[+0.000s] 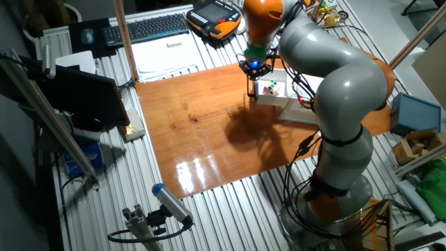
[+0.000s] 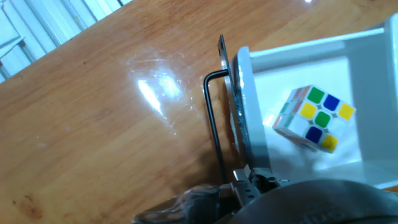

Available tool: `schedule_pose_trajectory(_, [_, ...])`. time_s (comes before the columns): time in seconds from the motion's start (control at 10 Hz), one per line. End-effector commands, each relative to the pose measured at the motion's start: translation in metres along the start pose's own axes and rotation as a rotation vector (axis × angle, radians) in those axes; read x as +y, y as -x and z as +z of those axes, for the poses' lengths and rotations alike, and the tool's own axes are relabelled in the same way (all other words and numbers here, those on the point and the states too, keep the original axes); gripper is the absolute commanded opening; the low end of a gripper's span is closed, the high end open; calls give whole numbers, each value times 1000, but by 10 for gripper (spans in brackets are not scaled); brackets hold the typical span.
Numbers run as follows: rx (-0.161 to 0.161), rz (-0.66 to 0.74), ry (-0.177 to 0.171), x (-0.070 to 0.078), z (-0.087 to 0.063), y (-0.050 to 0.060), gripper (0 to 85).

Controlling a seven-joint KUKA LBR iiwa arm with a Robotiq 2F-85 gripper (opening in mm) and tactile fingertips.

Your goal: Grasp the handle and open the drawer

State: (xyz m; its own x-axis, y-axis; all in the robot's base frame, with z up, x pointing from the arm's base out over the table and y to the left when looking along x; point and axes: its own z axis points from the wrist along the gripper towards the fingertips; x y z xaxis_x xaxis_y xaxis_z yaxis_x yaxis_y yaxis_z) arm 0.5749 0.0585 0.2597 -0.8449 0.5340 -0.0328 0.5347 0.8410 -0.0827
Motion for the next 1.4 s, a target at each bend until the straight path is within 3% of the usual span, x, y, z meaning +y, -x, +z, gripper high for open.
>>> schedule_pose_trajectory(0.0, [0, 0, 4, -1, -2, -2, 7])
schedule_pose_trajectory(0.7, [-5, -49, 16, -10, -12, -22, 7])
schedule_pose_trajectory(1.3, [6, -131, 28, -14, -16, -31, 7])
